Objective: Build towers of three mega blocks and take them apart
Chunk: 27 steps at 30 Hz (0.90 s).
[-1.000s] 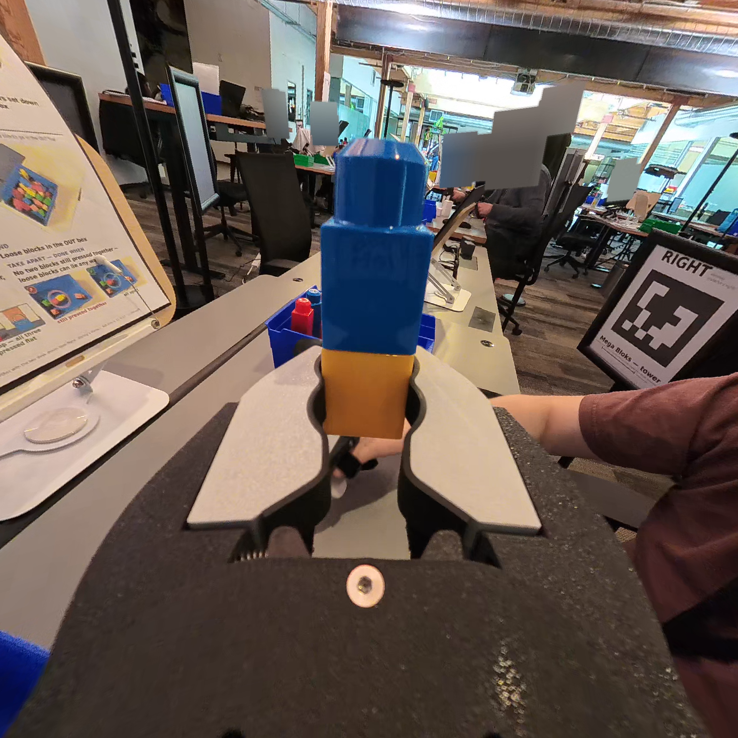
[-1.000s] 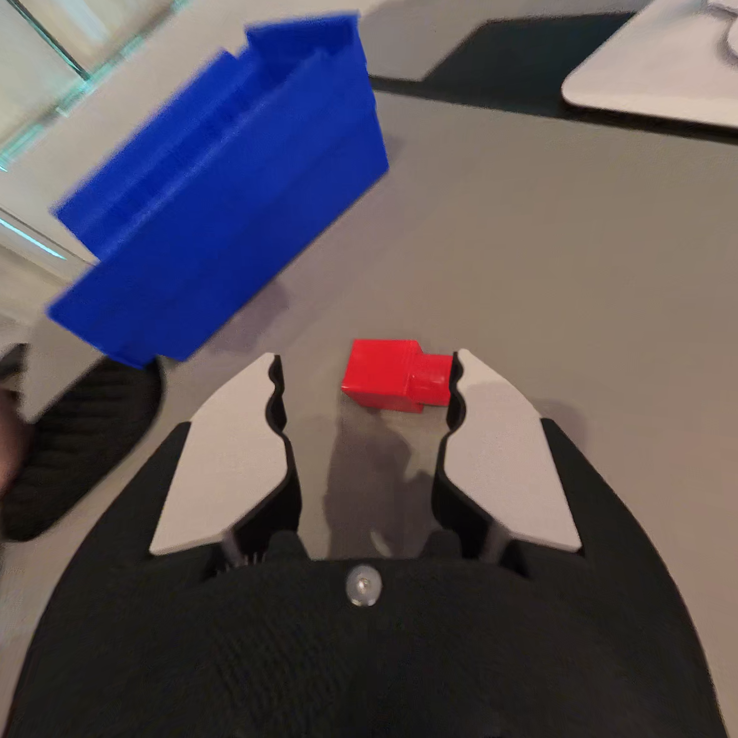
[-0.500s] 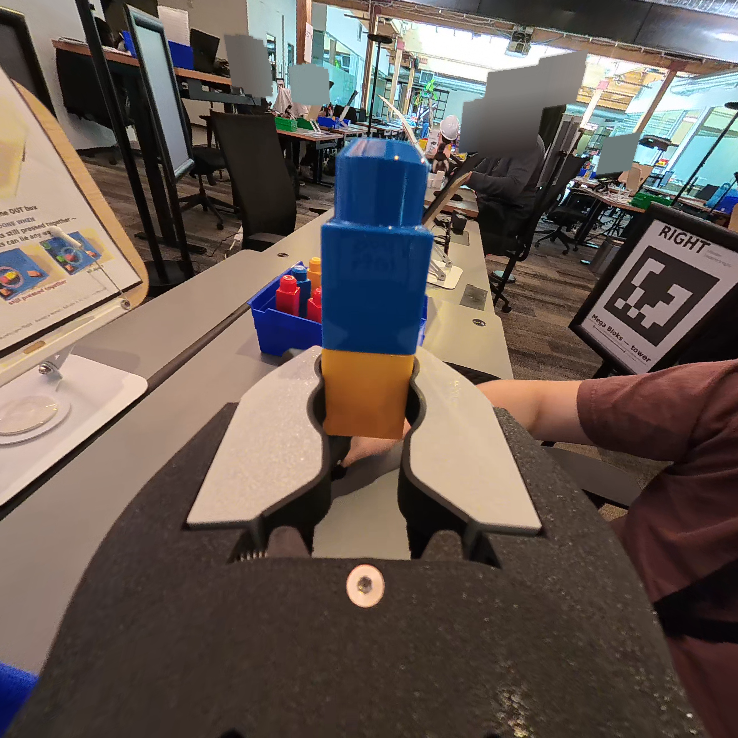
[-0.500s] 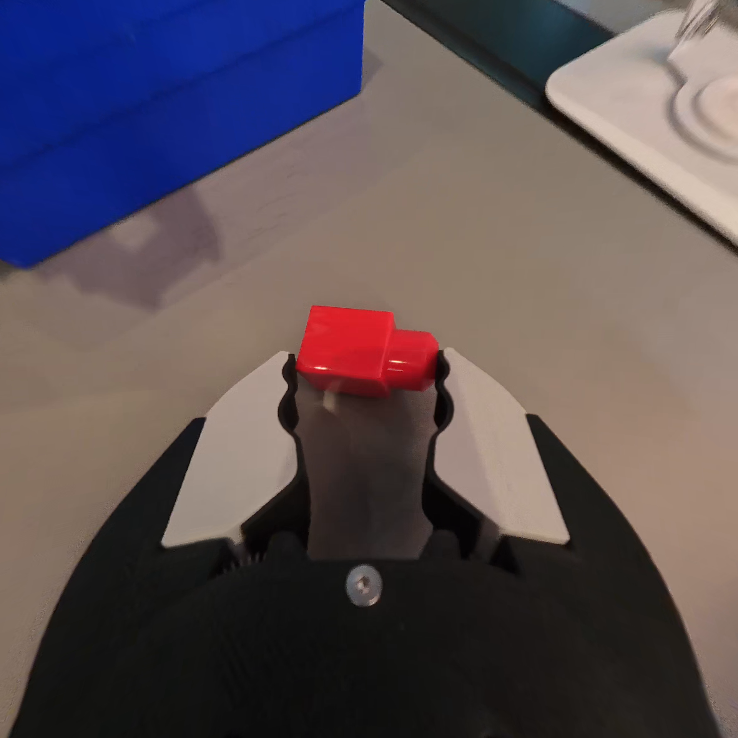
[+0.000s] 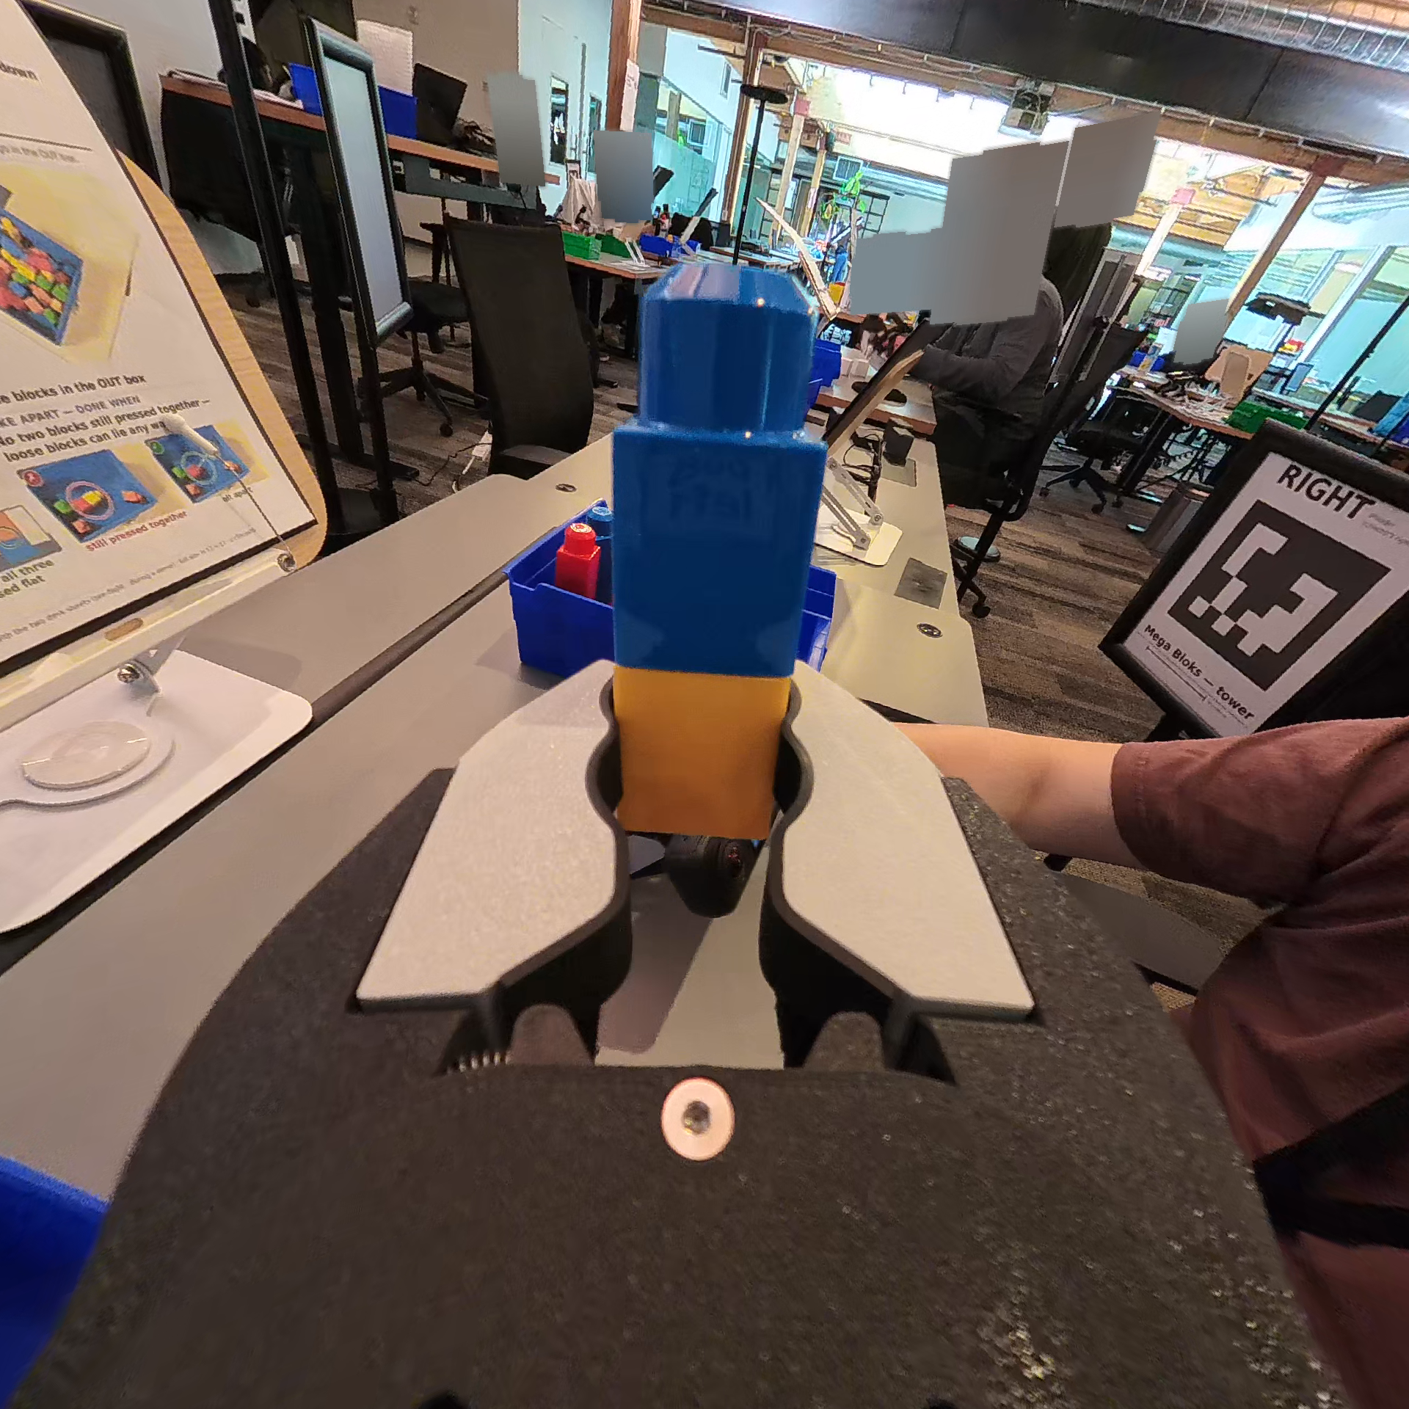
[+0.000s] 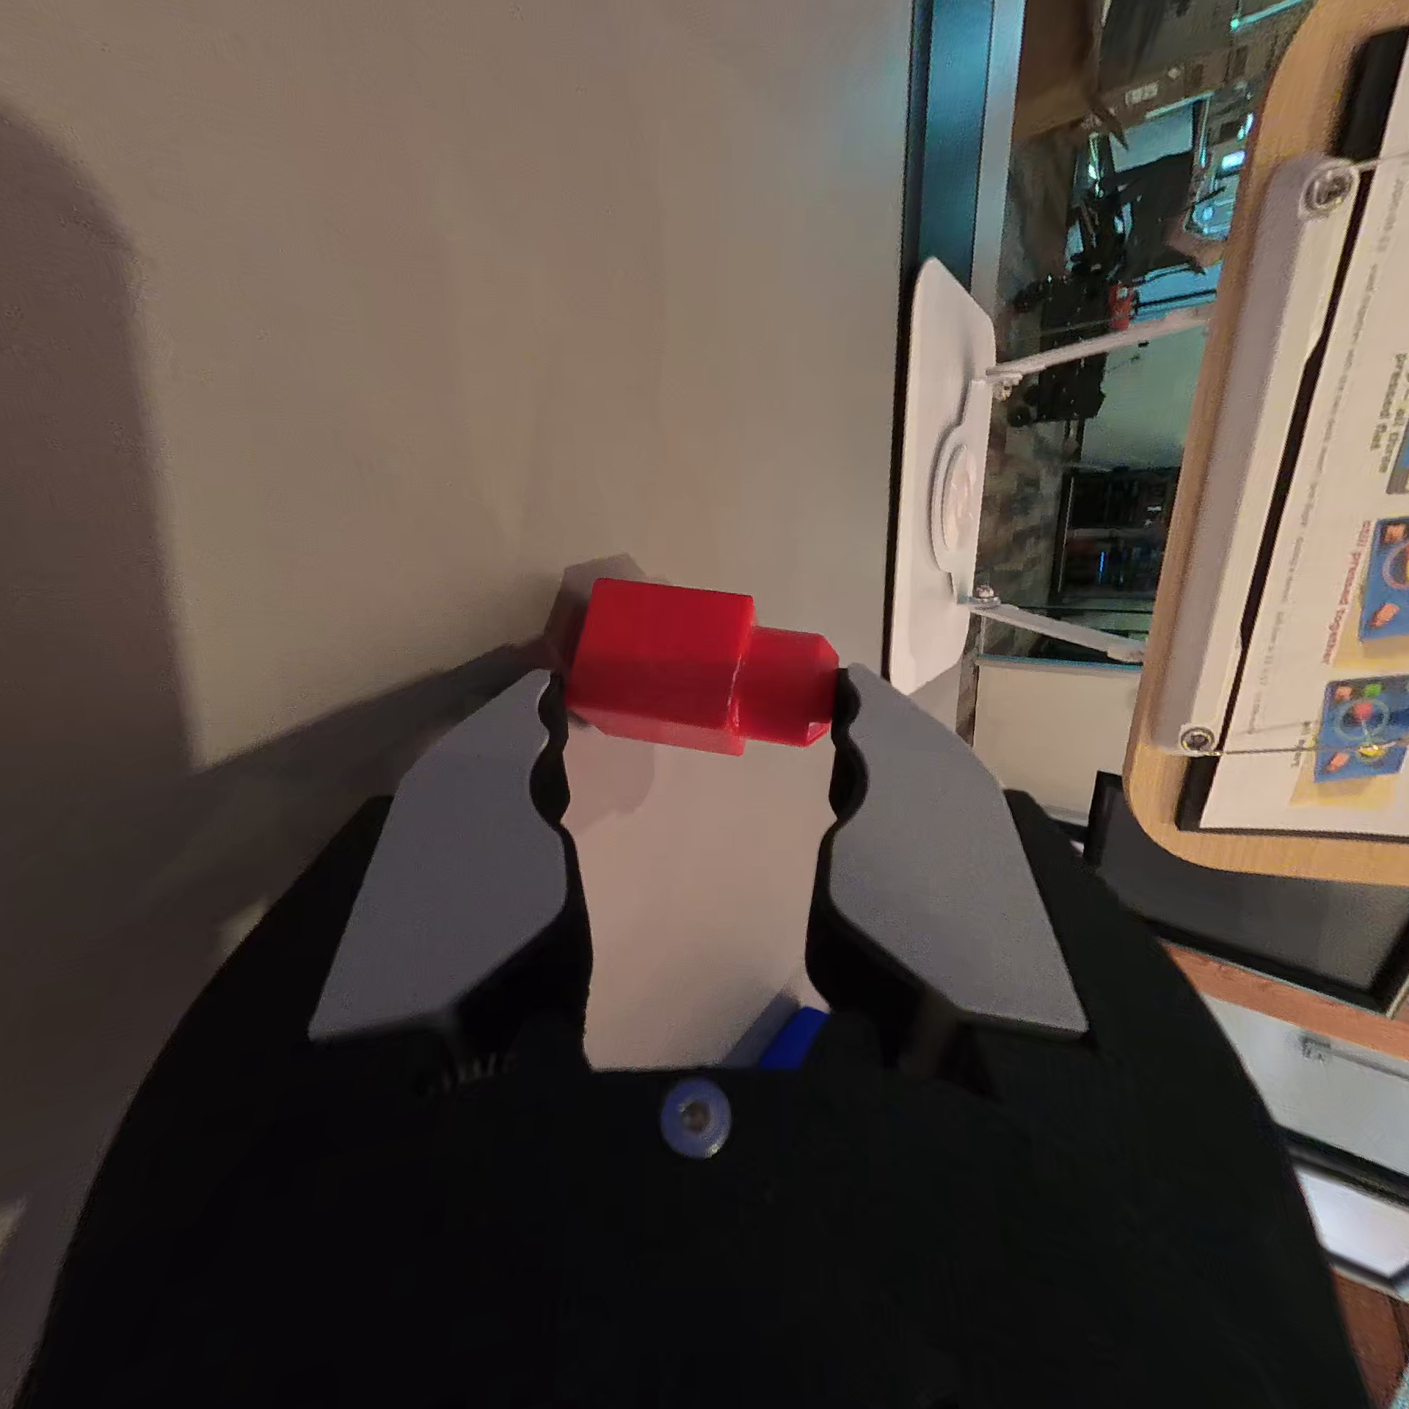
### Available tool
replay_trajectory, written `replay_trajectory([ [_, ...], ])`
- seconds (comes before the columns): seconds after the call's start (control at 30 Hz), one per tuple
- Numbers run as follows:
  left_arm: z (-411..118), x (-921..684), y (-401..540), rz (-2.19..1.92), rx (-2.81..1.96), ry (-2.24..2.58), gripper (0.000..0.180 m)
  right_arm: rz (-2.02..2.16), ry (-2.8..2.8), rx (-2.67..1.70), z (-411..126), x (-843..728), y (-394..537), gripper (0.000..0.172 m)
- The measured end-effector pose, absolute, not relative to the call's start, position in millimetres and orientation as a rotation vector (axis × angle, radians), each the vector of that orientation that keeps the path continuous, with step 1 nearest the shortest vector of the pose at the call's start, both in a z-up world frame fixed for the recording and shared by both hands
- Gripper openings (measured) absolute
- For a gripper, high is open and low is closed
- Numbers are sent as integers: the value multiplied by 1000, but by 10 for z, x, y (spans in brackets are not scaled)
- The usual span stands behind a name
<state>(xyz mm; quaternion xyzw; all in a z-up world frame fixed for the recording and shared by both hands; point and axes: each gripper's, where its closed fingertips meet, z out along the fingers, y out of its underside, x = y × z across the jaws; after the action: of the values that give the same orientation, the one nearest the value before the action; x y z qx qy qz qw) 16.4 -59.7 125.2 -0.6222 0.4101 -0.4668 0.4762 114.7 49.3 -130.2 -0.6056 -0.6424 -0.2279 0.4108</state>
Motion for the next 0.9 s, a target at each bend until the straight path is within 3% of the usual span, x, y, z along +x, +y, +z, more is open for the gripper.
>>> replay_trajectory([
  [0.33,1223,161,-587,-1156,-1546,997,36,-441,-1685,-1550,-1297,1083,305,72],
  [0.6,1211,171,-605,-1164,-1550,1009,37,193,-1403,-1761,-1019,1002,179,75],
  [0.9,1118,281,-619,-1170,-1575,1050,37,457,-1315,-1939,-1386,1028,207,59],
])
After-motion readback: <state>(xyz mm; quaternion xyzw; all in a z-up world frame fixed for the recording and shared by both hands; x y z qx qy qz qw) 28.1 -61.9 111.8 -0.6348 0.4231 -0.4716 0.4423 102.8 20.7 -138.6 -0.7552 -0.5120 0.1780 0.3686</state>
